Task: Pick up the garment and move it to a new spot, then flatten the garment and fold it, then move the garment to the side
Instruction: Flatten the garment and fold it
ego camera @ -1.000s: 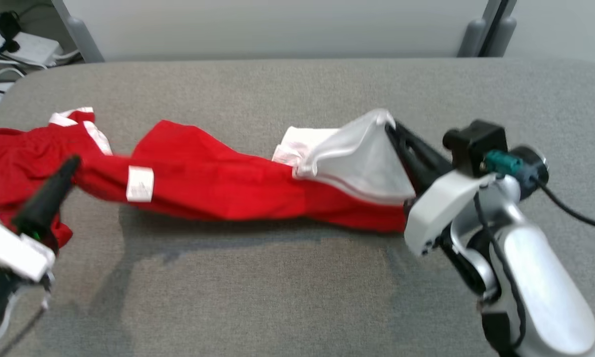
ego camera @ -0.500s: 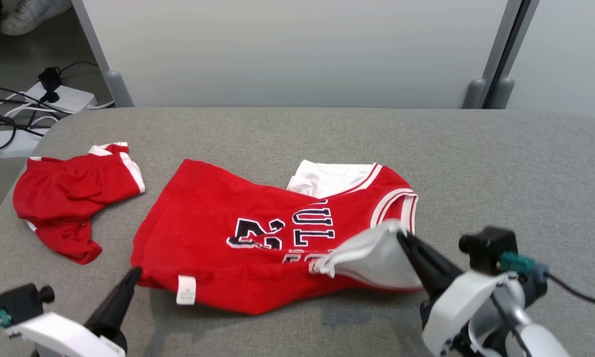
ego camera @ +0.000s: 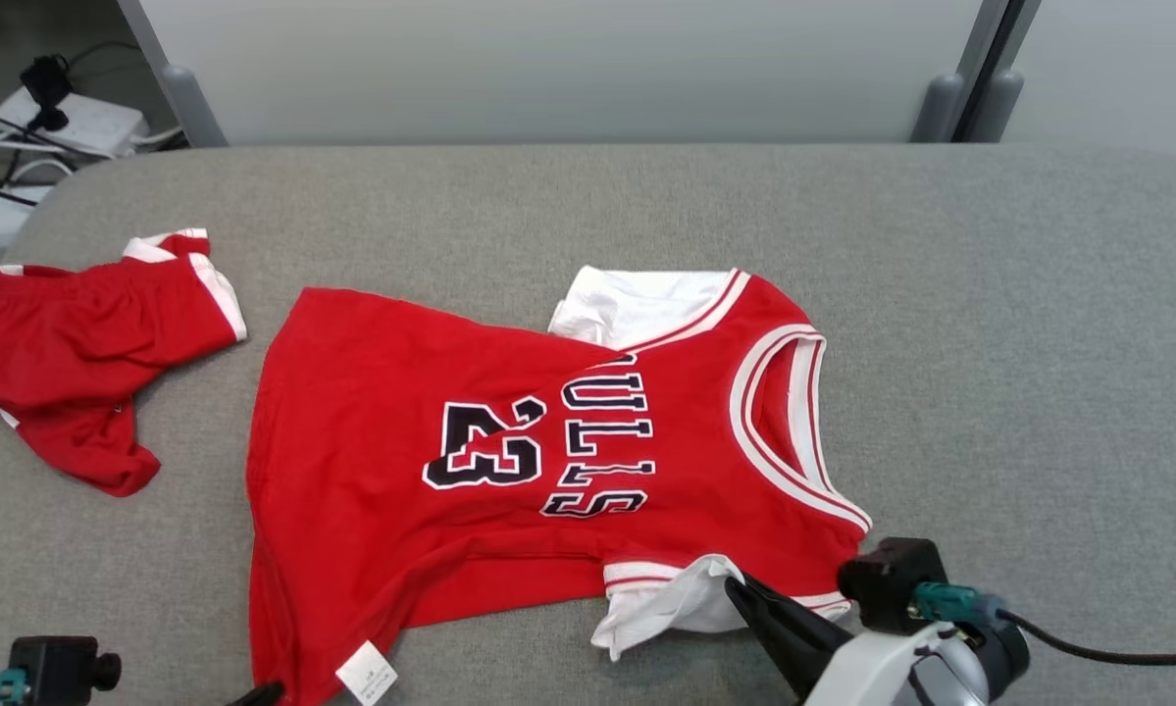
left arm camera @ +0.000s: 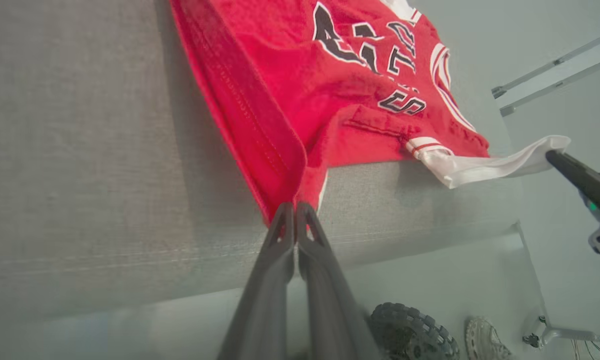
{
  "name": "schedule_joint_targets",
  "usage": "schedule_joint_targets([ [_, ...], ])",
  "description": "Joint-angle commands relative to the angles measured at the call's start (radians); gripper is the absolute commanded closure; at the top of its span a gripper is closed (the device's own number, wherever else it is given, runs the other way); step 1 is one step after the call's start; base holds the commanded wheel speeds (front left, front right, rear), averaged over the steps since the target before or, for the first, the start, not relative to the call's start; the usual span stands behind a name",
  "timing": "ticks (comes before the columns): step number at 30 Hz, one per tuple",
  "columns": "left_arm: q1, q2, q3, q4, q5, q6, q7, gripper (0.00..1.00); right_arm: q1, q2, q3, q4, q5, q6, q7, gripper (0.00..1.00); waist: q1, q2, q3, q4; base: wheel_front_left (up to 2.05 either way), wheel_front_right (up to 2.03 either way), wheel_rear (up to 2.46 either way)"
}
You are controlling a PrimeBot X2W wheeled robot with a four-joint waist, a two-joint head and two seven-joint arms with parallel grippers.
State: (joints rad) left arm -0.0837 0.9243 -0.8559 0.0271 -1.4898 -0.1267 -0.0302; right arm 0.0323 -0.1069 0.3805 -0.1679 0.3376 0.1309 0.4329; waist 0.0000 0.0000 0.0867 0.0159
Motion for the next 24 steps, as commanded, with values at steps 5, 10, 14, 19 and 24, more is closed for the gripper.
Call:
schedule_joint_targets([
  [5,-0.168,0.008,-0.003,0.011,-0.025,-0.004,0.181,1.0,-0.203,0.053,0.034,0.095,-0.108,0.0,0.072,1.0,0.0,0.0,0.204,-0.009,0.0,0.0,0.0],
  [10,-0.474,-0.013,0.093,0.122,-0.124,-0.004,0.391,1.0,-0.573,0.056,-0.107,0.271,0.057,0.0,0.02,1.0,0.0,0.0,0.357,-0.018,0.0,0.0,0.0],
  [14,-0.851,-0.039,0.353,0.155,-0.028,-0.004,0.118,1.0,-0.964,0.056,-0.29,0.392,0.066,0.0,-0.26,1.0,0.0,0.0,0.366,-0.038,0.0,0.0,0.0],
  [19,-1.043,-0.037,0.449,0.089,0.037,-0.004,-0.067,1.0,-1.214,0.056,-0.364,0.486,0.027,0.0,-0.439,1.0,0.0,0.0,0.32,-0.058,0.0,0.0,0.0],
  [24,-1.013,-0.005,0.428,0.064,-0.023,-0.004,-0.084,1.0,-1.266,0.057,-0.362,0.518,0.055,0.0,-0.436,1.0,0.0,0.0,0.319,-0.078,0.0,0.0,0.0],
])
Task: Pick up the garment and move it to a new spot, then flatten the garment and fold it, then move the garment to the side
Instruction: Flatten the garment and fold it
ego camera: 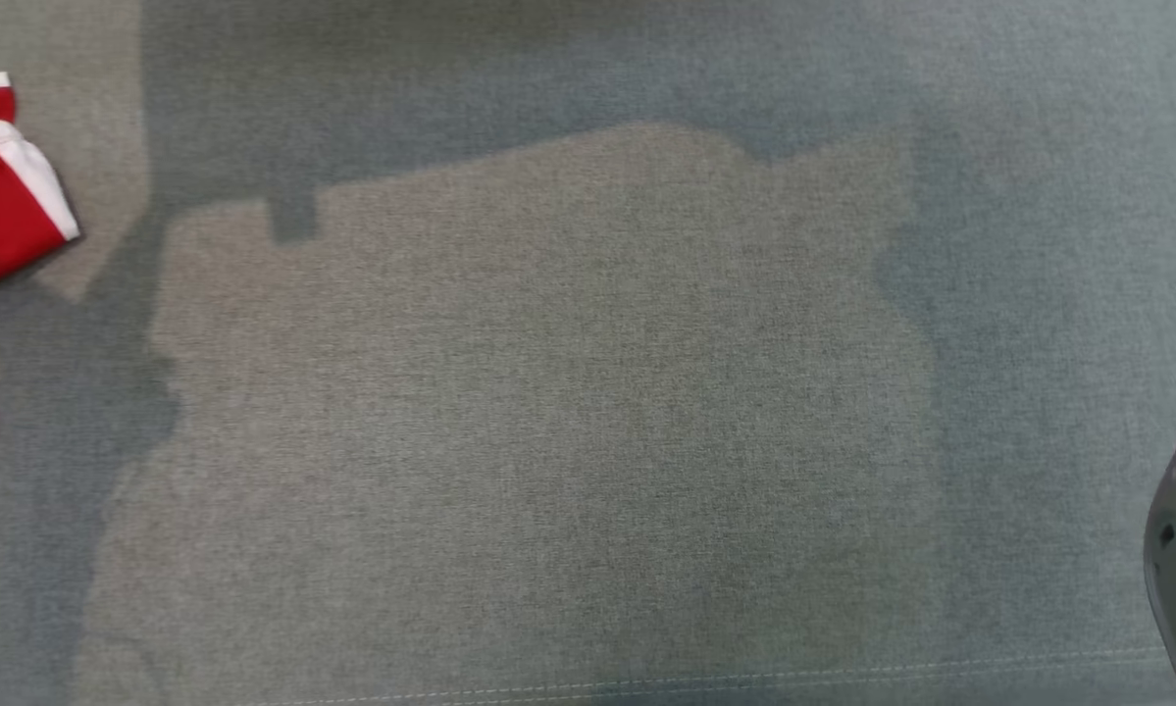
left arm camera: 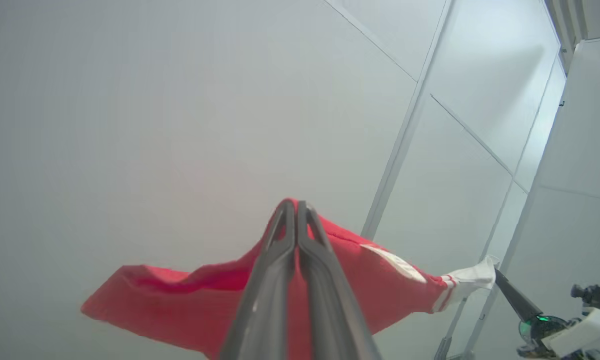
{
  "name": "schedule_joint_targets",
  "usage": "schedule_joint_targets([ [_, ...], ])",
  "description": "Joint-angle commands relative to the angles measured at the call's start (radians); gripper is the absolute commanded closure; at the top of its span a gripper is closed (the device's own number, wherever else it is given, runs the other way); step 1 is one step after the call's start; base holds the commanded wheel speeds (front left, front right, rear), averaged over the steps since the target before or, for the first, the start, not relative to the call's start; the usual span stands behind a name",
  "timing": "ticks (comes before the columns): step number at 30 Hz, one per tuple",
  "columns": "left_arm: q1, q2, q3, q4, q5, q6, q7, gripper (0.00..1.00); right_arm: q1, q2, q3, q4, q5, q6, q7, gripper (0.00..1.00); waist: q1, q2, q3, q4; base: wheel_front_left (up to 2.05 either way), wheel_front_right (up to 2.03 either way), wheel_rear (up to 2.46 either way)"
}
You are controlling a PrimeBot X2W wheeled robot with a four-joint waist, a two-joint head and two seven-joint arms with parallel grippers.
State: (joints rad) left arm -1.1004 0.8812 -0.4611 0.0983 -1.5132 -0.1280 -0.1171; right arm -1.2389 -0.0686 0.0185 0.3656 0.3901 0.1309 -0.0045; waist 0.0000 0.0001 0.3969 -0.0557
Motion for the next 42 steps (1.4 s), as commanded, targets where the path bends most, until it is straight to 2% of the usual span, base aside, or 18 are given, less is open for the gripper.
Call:
schedule_joint_targets([
  [1,0.032,0.056,0.026,-0.016,-0.007,-0.003,0.006,1.0,0.02,0.018,0.019,-0.024,-0.006,0.0,0.023,1.0,0.0,-0.0001,0.023,-0.011,0.0,0.0,0.0],
  [6,0.254,0.101,0.0,-0.071,-0.062,-0.003,-0.036,1.0,0.179,0.018,0.083,-0.124,0.02,0.0,0.078,1.0,0.0,-0.0001,0.098,-0.025,0.0,0.0,0.0],
  [10,0.432,0.111,-0.055,-0.076,-0.027,-0.003,-0.093,1.0,0.362,0.018,0.142,-0.214,0.07,0.0,0.124,1.0,0.0,-0.0001,0.134,-0.03,0.0,0.0,0.0],
  [17,0.598,0.049,-0.073,-0.021,0.007,-0.003,-0.143,1.0,0.676,0.018,0.212,-0.388,0.083,0.0,0.309,1.0,0.0,-0.0001,0.106,-0.038,0.0,0.0,0.0],
  [18,0.626,0.028,-0.053,-0.01,0.027,-0.003,-0.144,1.0,0.754,0.018,0.214,-0.434,0.083,0.0,0.365,1.0,0.0,-0.0001,0.085,-0.039,0.0,0.0,0.0],
  [21,0.673,-0.021,0.007,0.007,0.047,-0.003,-0.144,1.0,0.857,0.018,0.208,-0.486,0.09,0.0,0.402,1.0,0.0,-0.0001,0.045,-0.035,0.0,0.0,0.0],
  [26,0.756,-0.078,0.027,0.014,0.098,-0.003,-0.144,1.0,0.989,0.018,0.192,-0.512,0.088,0.0,0.421,1.0,0.0,-0.0001,-0.033,-0.024,0.0,0.0,0.0],
  [32,0.848,-0.139,0.024,0.041,0.16,-0.003,-0.145,1.0,1.09,0.018,0.18,-0.483,0.113,0.0,0.39,1.0,0.0,-0.0001,-0.127,-0.007,0.0,0.0,0.0],
  [42,0.93,-0.209,0.041,0.086,0.202,-0.003,-0.145,1.0,1.163,0.018,0.165,-0.422,0.144,0.0,0.36,1.0,0.0,-0.0001,-0.221,0.017,0.0,0.0,0.0],
])
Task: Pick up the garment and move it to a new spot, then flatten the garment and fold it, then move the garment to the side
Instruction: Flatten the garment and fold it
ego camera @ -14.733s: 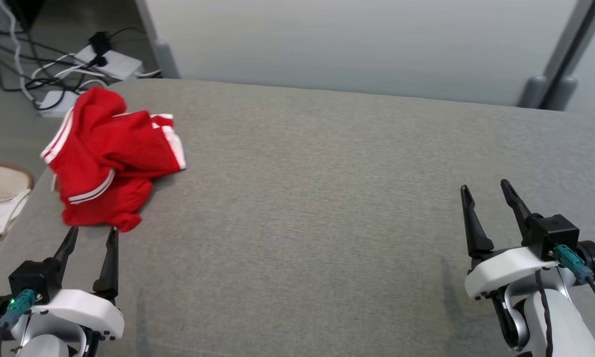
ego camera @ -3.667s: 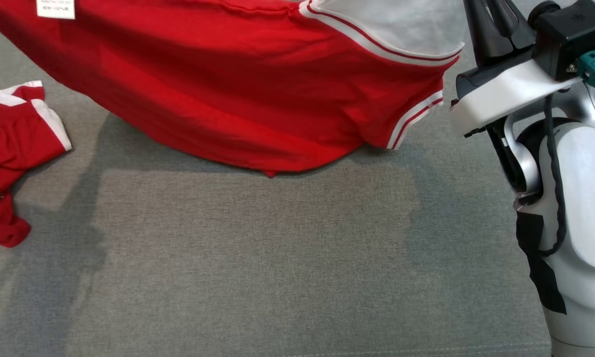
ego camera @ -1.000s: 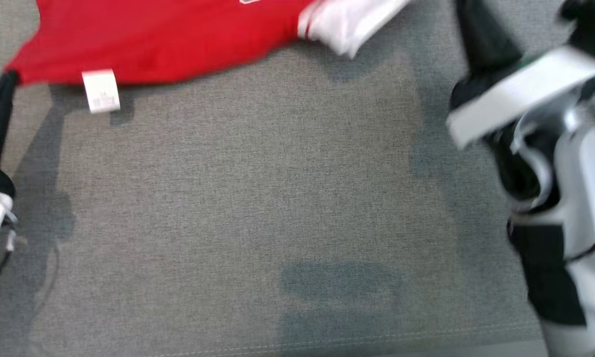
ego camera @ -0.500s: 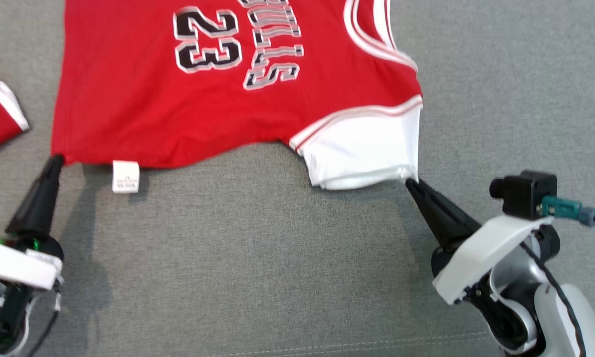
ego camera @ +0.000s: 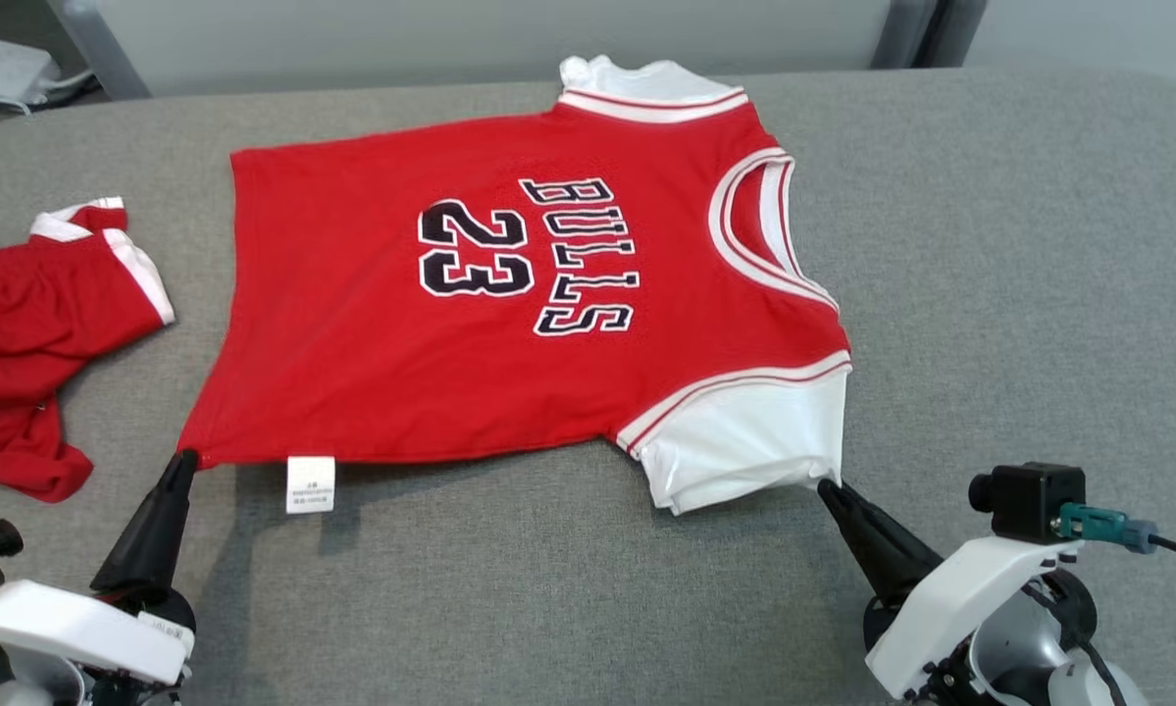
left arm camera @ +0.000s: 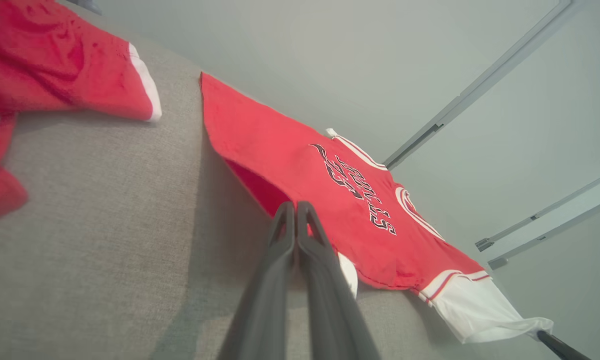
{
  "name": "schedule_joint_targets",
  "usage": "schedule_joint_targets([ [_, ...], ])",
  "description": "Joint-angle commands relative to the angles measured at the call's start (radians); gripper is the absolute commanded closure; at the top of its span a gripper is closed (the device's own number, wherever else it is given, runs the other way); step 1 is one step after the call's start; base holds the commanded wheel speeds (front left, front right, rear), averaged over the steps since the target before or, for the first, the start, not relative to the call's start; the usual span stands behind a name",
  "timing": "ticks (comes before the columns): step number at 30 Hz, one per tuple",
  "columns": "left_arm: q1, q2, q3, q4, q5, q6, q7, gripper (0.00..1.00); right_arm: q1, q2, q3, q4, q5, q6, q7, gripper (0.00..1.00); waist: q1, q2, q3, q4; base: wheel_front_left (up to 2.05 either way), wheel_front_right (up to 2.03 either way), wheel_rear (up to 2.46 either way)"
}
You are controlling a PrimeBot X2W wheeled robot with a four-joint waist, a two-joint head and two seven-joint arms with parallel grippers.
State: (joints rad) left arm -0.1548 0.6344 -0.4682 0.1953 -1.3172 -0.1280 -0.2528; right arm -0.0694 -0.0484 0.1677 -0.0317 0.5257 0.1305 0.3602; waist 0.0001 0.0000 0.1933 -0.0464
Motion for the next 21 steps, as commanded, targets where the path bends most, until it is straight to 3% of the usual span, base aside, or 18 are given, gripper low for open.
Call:
schedule_joint_targets([
  [1,-0.007,0.03,0.049,-0.005,0.006,-0.003,-0.009,1.0,0.001,-0.002,0.016,-0.021,0.014,0.0,0.003,1.0,0.0,0.0,-0.026,0.009,0.0,0.0,0.0],
  [21,0.074,-0.014,0.061,0.129,0.045,-0.003,-0.009,1.0,0.207,-0.056,-0.005,-0.139,0.151,0.0,0.164,1.0,0.0,0.0,-0.079,-0.022,0.0,0.0,0.0],
])
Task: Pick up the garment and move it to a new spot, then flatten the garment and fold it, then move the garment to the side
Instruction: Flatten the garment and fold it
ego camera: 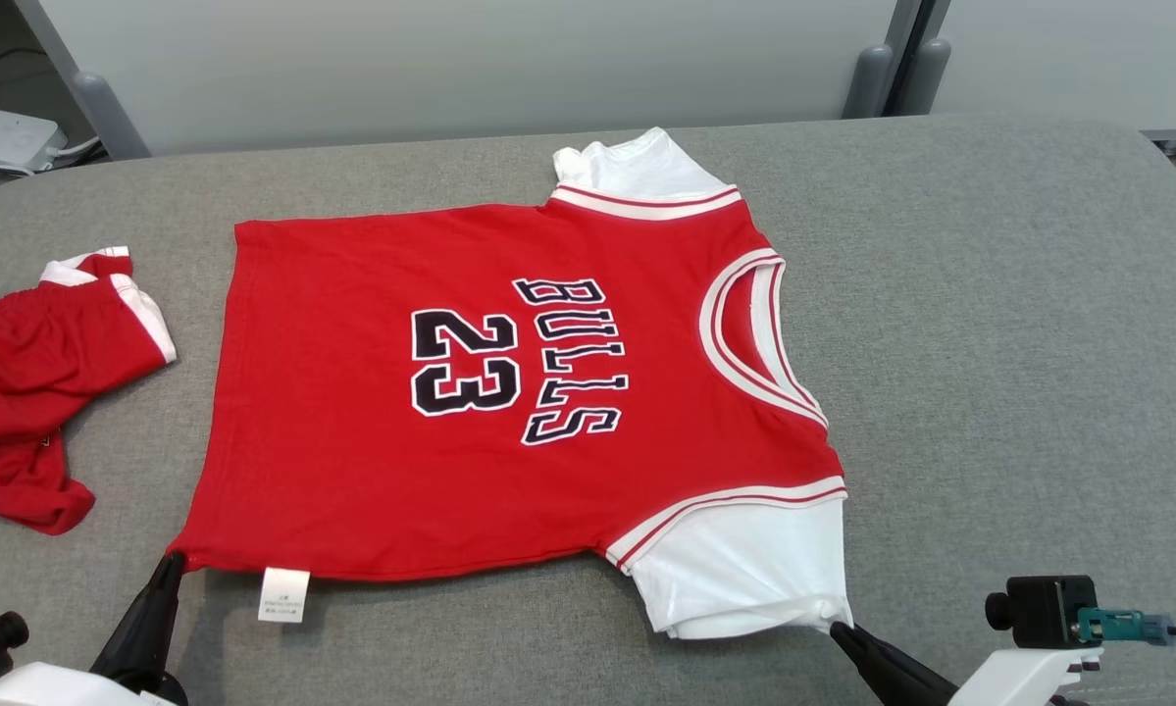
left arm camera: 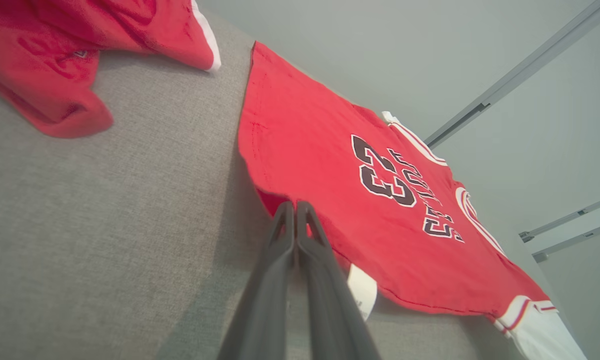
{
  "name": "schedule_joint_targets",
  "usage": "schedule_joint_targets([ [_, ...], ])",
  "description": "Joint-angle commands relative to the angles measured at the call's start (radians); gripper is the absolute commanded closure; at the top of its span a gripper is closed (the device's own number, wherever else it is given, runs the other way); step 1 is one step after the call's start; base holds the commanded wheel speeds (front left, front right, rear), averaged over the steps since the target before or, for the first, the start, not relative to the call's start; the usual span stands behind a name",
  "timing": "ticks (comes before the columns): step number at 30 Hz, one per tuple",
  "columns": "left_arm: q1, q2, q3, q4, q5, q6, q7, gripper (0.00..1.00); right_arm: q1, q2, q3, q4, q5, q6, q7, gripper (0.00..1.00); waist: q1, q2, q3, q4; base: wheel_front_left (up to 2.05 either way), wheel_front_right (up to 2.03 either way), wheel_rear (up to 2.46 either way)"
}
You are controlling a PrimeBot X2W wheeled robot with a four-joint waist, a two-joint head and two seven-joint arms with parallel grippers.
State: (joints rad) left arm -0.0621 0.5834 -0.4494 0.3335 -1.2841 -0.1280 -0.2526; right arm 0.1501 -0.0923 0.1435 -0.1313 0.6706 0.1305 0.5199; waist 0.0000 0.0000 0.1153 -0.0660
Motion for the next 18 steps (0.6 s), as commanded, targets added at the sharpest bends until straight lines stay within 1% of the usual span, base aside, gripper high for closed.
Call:
schedule_joint_targets([
  [1,-0.016,0.038,0.041,-0.001,0.016,-0.003,-0.009,1.0,-0.009,-0.011,0.021,-0.041,0.006,0.0,0.007,1.0,0.0,0.0,-0.001,-0.004,0.0,0.0,0.0],
  [10,0.006,0.033,0.033,0.051,0.032,-0.003,-0.009,1.0,-0.001,-0.006,0.041,-0.016,-0.016,0.0,-0.011,1.0,0.0,0.0,0.001,0.005,0.0,0.0,0.0],
  [11,0.004,0.032,0.032,0.054,0.032,-0.003,-0.009,0.91,-0.003,-0.005,0.042,-0.01,-0.02,0.0,-0.019,1.0,0.0,0.0,0.003,0.007,0.0,0.0,0.0],
  [12,0.001,0.029,0.037,0.054,0.032,-0.003,-0.009,0.6,-0.004,-0.006,0.043,0.0,-0.029,0.0,-0.022,0.58,0.0,0.0,0.005,0.01,0.0,0.0,0.0],
  [13,-0.003,0.025,0.047,0.052,0.038,-0.003,-0.009,0.0,-0.007,-0.008,0.047,0.008,-0.039,0.0,-0.027,0.0,0.0,0.0,0.007,0.012,0.0,0.0,0.0],
  [18,-0.006,0.017,0.05,0.03,0.049,-0.003,-0.009,0.0,-0.022,-0.005,0.057,0.02,-0.054,0.0,-0.06,0.0,0.0,0.0,0.014,0.019,0.0,0.0,0.0],
])
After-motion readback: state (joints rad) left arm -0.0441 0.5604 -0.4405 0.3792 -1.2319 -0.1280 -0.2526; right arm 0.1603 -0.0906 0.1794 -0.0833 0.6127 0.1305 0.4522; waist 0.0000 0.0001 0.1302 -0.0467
